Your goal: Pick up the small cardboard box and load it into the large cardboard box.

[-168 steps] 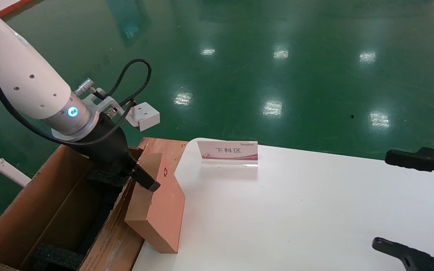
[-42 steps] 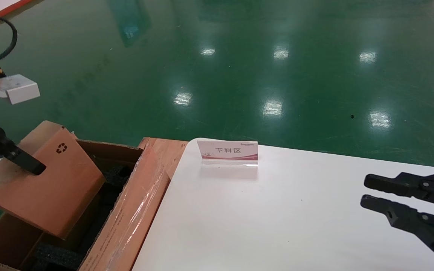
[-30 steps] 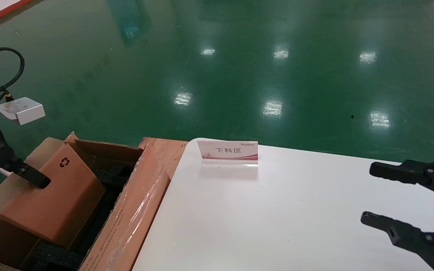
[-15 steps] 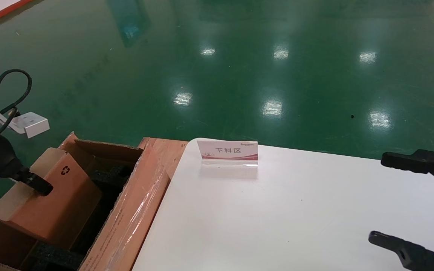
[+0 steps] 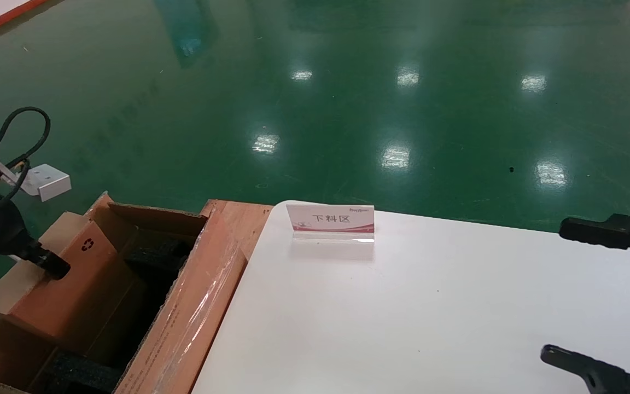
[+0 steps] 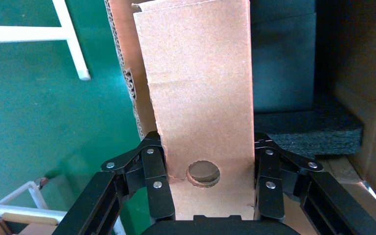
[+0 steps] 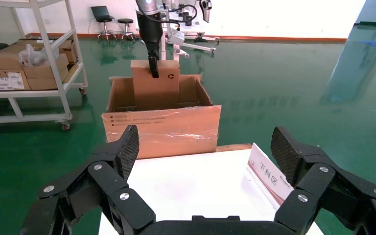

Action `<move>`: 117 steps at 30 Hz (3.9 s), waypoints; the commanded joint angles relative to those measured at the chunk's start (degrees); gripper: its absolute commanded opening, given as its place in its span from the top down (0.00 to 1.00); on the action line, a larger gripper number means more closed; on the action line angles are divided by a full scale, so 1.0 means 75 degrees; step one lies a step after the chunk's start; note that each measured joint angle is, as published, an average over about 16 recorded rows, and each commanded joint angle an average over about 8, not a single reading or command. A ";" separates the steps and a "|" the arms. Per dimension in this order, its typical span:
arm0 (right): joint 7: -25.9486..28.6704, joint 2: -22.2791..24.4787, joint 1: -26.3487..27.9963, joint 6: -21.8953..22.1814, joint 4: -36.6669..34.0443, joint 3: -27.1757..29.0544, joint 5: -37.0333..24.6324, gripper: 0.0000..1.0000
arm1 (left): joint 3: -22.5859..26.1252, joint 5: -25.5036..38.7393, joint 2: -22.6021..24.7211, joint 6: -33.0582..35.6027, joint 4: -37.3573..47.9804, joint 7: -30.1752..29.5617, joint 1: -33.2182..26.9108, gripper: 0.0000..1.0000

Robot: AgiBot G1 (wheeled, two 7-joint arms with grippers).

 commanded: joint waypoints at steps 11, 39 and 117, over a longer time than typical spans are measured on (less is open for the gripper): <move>-0.0003 0.0002 0.0001 0.0002 0.0000 -0.0005 0.0003 0.00 | 0.0061 0.0144 0.0117 -0.0438 0.0190 -0.0112 0.0440 1.00; -0.0008 0.0007 0.0004 0.0007 0.0000 -0.0016 0.0011 0.00 | 0.0009 -0.0278 0.0518 -0.1373 0.1137 -0.0218 0.2208 1.00; -0.0020 0.0011 0.0009 0.0011 -0.0016 -0.0032 0.0023 0.00 | -0.3531 -0.1799 -0.0642 -0.1452 -0.1333 0.2745 0.1539 0.00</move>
